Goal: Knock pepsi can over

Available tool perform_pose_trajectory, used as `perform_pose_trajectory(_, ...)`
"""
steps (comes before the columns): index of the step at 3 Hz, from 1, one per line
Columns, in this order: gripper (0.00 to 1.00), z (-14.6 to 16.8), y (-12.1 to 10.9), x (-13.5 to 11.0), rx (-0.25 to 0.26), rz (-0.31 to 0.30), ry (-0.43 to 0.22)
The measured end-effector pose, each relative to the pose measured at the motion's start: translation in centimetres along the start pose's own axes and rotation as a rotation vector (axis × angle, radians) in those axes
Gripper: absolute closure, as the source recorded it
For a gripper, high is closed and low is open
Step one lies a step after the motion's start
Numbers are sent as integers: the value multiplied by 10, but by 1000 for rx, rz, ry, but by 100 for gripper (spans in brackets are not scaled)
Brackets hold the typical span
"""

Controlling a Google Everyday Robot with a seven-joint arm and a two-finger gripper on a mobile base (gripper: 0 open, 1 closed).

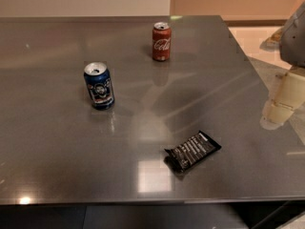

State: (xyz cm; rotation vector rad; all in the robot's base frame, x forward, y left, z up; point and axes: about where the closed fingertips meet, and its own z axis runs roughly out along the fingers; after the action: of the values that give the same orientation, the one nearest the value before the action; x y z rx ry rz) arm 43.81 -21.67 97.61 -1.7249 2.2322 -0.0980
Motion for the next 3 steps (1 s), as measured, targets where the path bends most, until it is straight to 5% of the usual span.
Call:
perform_pose_trajectory(2, 0, 0, -2, -3, 1, -2, -12)
perform_pose_trajectory(3, 0, 10, -10, -24, 4, -15, -70)
